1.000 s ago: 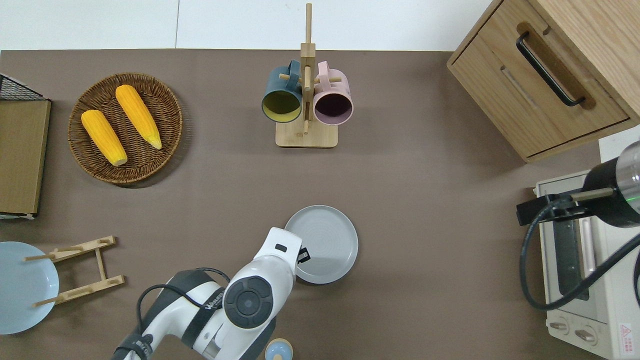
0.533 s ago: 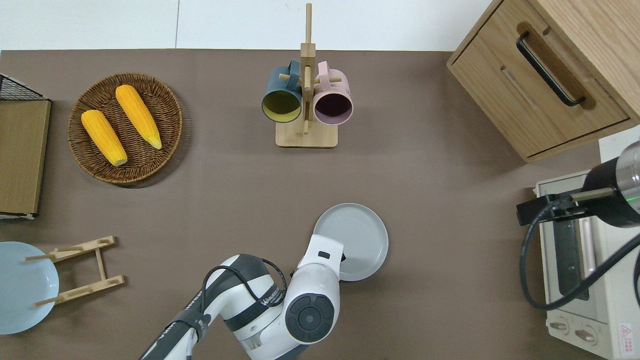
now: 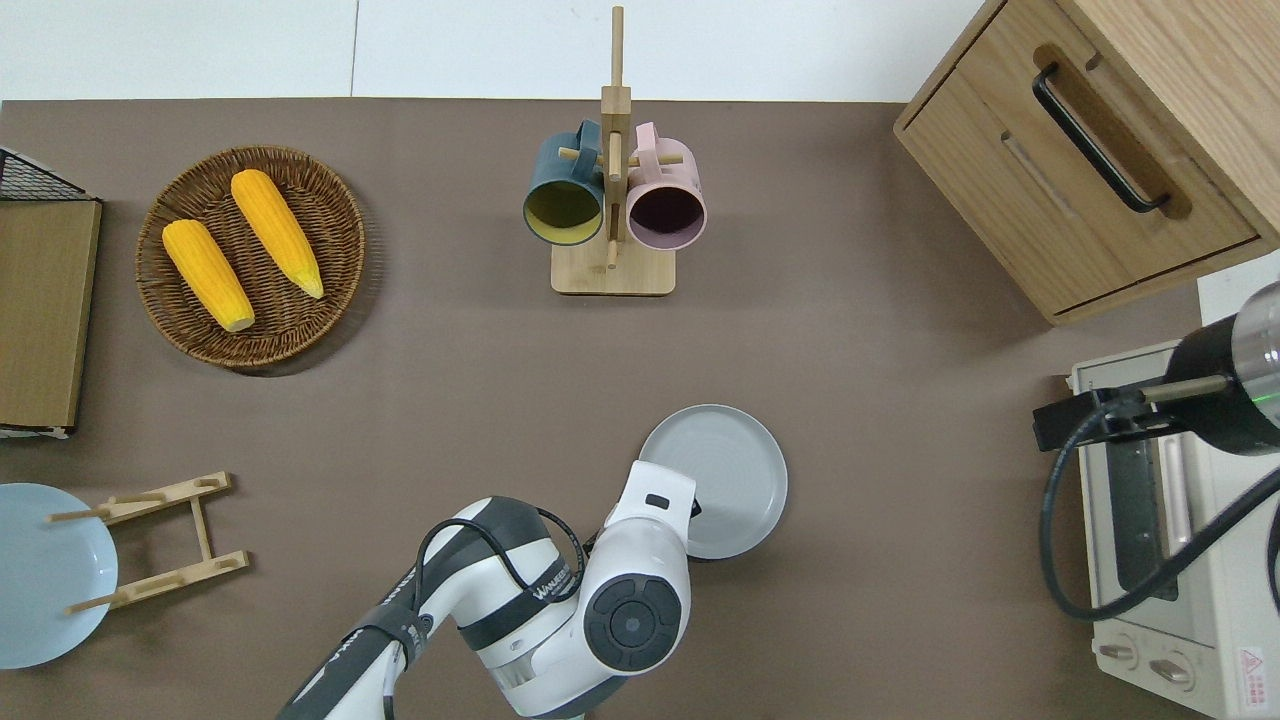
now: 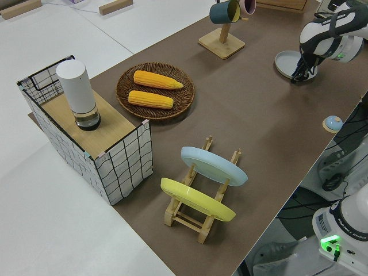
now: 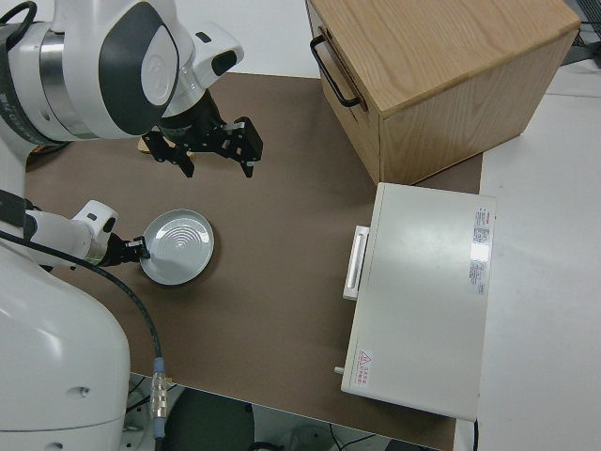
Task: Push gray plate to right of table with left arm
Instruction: 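Push the gray plate with the left gripper toward the toaster oven side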
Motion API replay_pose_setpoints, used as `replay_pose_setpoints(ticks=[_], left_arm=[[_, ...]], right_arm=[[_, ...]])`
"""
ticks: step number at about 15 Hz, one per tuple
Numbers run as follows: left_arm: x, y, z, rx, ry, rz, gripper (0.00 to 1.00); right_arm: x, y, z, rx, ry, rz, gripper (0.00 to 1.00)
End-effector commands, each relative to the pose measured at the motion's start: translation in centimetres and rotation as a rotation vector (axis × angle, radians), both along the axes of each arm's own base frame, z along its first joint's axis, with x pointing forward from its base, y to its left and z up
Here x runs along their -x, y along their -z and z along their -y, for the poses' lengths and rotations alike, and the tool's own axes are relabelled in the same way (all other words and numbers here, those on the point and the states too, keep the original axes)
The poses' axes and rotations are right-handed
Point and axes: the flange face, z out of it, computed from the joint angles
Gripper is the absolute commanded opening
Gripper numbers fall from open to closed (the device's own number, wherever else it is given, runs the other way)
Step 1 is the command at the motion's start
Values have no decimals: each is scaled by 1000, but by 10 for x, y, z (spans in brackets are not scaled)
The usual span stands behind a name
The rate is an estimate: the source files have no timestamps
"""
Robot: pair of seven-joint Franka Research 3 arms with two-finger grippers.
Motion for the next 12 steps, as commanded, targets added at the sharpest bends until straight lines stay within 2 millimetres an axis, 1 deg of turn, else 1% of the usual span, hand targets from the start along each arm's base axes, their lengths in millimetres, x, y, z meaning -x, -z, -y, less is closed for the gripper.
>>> replay_pose_setpoints(ticks=[1, 4, 7, 9, 11, 12], left_arm=[[-12, -5, 3, -40, 28, 4, 1000], [-14, -7, 0, -58, 38, 2, 1000], [-23, -17, -3, -96, 61, -3, 1000], [-30, -24, -11, -128, 86, -11, 1000], [-42, -39, -24, -142, 98, -34, 1000], [-48, -51, -30, -143, 119, -47, 1000]], right_arm=[[3, -4, 1, -2, 14, -4, 983], [3, -4, 1, -2, 14, -4, 983], [3, -4, 1, -2, 14, -4, 983], [3, -4, 1, -2, 14, -4, 983], [3, -4, 2, -2, 15, -4, 983], [3, -4, 1, -2, 14, -4, 983]])
